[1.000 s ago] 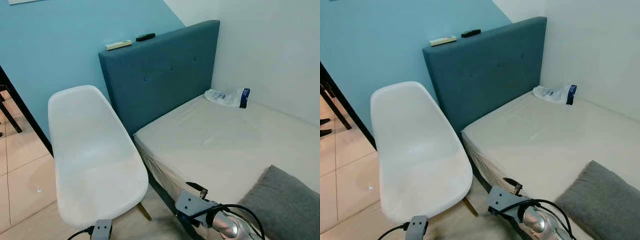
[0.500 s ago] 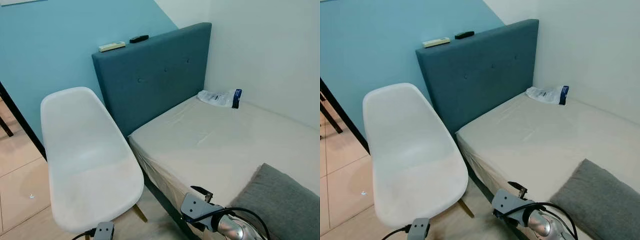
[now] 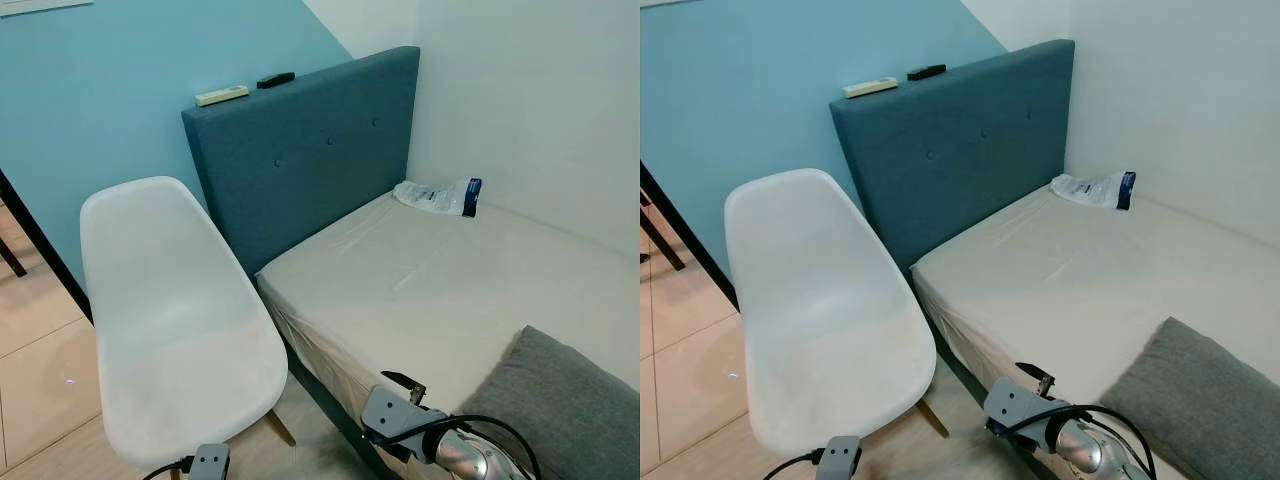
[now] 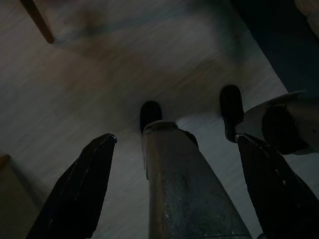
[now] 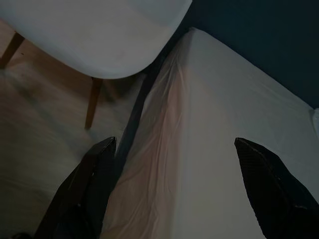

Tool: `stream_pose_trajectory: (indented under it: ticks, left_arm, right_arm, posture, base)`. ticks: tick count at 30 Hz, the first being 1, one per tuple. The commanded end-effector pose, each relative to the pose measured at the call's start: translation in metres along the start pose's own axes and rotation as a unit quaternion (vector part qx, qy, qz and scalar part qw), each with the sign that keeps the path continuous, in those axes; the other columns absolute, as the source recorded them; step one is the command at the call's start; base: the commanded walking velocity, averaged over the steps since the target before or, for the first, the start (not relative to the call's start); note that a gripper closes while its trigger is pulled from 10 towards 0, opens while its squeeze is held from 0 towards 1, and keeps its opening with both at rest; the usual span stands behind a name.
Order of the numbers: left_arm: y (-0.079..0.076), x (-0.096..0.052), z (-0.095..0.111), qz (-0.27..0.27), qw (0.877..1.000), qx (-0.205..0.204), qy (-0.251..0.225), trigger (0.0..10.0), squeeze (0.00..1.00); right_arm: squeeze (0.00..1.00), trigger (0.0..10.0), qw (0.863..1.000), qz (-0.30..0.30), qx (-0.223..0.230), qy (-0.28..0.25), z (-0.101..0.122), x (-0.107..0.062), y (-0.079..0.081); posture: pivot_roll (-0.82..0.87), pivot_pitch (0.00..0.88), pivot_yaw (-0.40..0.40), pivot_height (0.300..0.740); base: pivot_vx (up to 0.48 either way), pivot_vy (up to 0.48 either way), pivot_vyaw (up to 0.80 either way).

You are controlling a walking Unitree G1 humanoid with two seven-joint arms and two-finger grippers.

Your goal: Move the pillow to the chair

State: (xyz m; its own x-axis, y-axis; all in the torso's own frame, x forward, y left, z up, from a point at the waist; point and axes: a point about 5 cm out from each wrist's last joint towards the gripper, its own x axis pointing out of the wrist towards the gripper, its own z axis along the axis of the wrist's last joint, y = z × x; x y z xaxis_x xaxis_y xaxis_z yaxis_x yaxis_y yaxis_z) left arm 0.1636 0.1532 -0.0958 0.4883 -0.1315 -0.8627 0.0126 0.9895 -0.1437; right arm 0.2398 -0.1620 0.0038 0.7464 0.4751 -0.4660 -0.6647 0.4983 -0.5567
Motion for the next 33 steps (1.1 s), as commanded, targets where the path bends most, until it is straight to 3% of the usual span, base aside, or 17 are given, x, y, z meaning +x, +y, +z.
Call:
stream_pose_trajectory:
  ticks: [1, 8, 9, 14, 20, 23, 25, 26, 29, 33]
  left_arm:
    - [0.007, -0.001, -0.002, 0.008, 1.000, 0.008, 0.008, 10.0, 0.00]
    - [0.006, -0.001, -0.002, 0.007, 1.000, 0.003, 0.006, 10.0, 0.00]
    - [0.007, -0.001, -0.002, 0.008, 1.000, 0.002, 0.006, 10.0, 0.00]
    - [0.008, -0.002, -0.003, 0.009, 1.000, 0.003, 0.007, 10.0, 0.00]
    - [0.008, -0.002, -0.002, 0.009, 1.000, 0.002, 0.005, 10.0, 0.00]
    - [0.006, -0.001, 0.001, 0.008, 1.000, -0.001, 0.001, 10.0, 0.00]
    - [0.007, -0.001, 0.002, 0.007, 1.000, -0.002, -0.001, 10.0, 0.00]
    - [0.007, -0.001, 0.002, 0.007, 1.000, -0.002, -0.001, 10.0, 0.00]
    - [0.009, -0.001, 0.003, 0.009, 1.000, -0.001, -0.002, 10.0, 0.00]
    - [0.011, -0.001, 0.005, 0.011, 1.000, 0.001, -0.003, 10.0, 0.00]
  right_arm:
    - [0.00, 10.0, 1.000, 0.000, -0.001, -0.006, 0.004, 0.002, 0.002]
    - [0.00, 10.0, 1.000, 0.001, -0.002, -0.007, 0.004, 0.001, 0.002]
    - [0.00, 10.0, 0.998, -0.003, -0.056, -0.024, 0.010, 0.002, 0.003]
    - [0.00, 10.0, 0.999, -0.009, -0.040, -0.026, 0.009, 0.001, 0.004]
    - [0.00, 10.0, 0.998, -0.020, -0.051, -0.024, 0.009, 0.000, 0.001]
    - [0.00, 10.0, 0.997, -0.062, 0.046, -0.020, 0.008, -0.001, -0.013]
    - [0.00, 10.0, 0.985, -0.118, 0.123, -0.007, 0.000, -0.003, -0.031]
    - [0.00, 10.0, 0.985, -0.118, 0.123, -0.007, 0.000, -0.003, -0.031]
    - [0.00, 10.0, 0.965, -0.185, 0.186, 0.007, -0.010, -0.010, -0.053]
    - [0.00, 10.0, 0.953, -0.209, 0.220, 0.027, -0.021, -0.015, -0.059]
  posture:
    - [-0.22, 0.001, 0.037, 0.740]
    - [-0.20, 0.000, 0.029, 0.740]
    - [-0.19, 0.000, 0.025, 0.740]
    - [-0.19, 0.000, 0.021, 0.740]
    - [-0.19, 0.000, 0.016, 0.740]
    - [-0.18, 0.000, 0.016, 0.740]
    - [-0.17, 0.000, 0.021, 0.740]
    - [-0.17, 0.000, 0.021, 0.740]
    - [-0.17, 0.000, 0.033, 0.740]
    - [-0.17, 0.000, 0.038, 0.740]
  base:
    - [0.000, 0.000, 0.00]
    - [0.000, 0.000, 0.00]
    - [0.000, 0.000, 0.00]
    - [0.000, 0.000, 0.00]
    - [0.000, 0.000, 0.00]
    - [0.000, 0.000, 0.00]
    - [0.000, 0.000, 0.00]
    - [0.000, 0.000, 0.00]
    - [0.000, 0.000, 0.00]
    - [0.000, 0.000, 0.00]
